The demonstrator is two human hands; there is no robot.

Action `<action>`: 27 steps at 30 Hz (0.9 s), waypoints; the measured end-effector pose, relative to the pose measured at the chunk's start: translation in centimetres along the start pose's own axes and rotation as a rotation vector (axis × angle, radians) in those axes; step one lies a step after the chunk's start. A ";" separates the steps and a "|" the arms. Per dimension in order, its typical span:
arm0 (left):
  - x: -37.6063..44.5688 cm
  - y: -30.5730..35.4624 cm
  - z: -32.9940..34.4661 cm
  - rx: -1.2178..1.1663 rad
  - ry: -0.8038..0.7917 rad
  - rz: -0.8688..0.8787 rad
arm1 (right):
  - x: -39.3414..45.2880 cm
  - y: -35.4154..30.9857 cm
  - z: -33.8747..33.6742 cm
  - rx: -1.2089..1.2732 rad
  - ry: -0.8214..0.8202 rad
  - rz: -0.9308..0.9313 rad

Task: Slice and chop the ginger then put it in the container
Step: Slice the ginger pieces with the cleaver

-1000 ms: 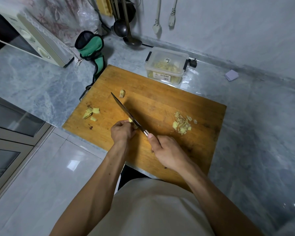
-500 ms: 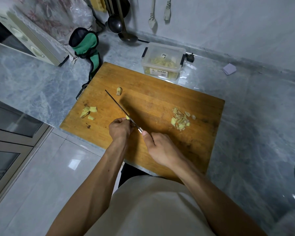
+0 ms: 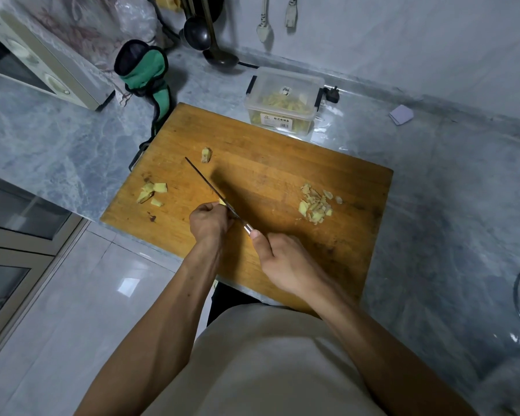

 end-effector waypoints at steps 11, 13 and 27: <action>0.1 0.2 0.0 0.064 0.000 -0.004 | 0.8 -0.5 0.0 0.024 -0.001 -0.012; 0.2 0.0 -0.1 0.058 -0.011 -0.011 | 0.2 -0.1 0.1 0.034 -0.010 0.003; -0.3 0.3 0.2 0.095 0.007 0.029 | 1.6 -0.3 0.1 0.070 -0.008 0.011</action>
Point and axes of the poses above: each hand's wrist, its own x-axis towards the middle knuckle, its own z-axis out of the palm, y = z × x, the point moved 4 cm from there along x, towards the middle knuckle, and after that the axes turned 15 degrees about -y, right-handed, at the moved point
